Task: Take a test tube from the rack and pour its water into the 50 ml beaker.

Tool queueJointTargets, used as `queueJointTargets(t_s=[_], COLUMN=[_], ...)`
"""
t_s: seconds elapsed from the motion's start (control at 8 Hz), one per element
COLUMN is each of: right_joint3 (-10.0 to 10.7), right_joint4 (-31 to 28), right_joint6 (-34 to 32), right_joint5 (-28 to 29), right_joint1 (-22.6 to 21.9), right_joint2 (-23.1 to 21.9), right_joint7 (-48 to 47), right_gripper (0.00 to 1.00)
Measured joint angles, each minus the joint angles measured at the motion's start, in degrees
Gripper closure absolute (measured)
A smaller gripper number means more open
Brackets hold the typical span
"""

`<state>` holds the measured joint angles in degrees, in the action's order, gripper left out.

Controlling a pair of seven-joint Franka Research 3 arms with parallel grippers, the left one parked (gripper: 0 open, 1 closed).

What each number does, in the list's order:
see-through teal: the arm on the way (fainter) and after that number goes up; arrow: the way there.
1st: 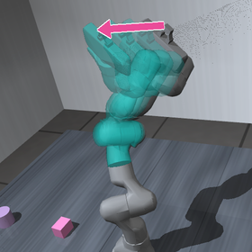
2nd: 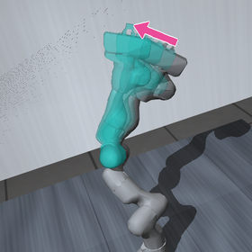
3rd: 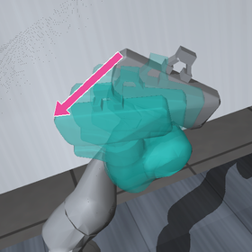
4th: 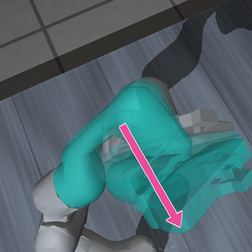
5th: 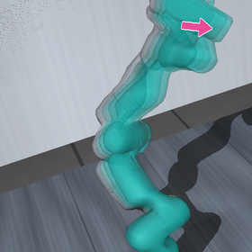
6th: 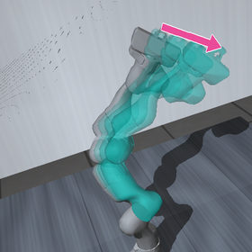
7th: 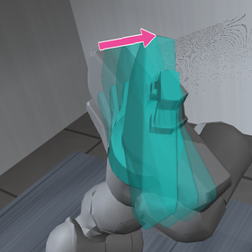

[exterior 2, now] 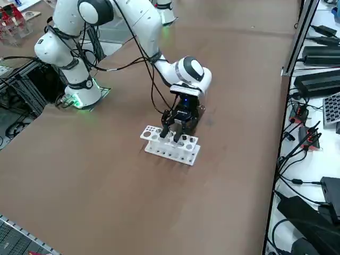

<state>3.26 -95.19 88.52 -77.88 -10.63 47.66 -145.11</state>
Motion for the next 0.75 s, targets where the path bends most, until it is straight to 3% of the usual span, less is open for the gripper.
queueJointTargets(t_s=[0.38, 0.62, 0.75], right_joint3=[0.0, 0.0, 0.0], right_joint4=[0.03, 0.14, 0.18], right_joint6=[0.01, 0.01, 0.01], right_joint5=[-0.76, -1.07, -1.19], right_joint1=[0.01, 0.04, 0.04], right_joint2=[0.42, 0.66, 0.66], right_joint7=[-0.22, -0.33, -0.35], right_gripper=[0.52, 0.66, 0.68])
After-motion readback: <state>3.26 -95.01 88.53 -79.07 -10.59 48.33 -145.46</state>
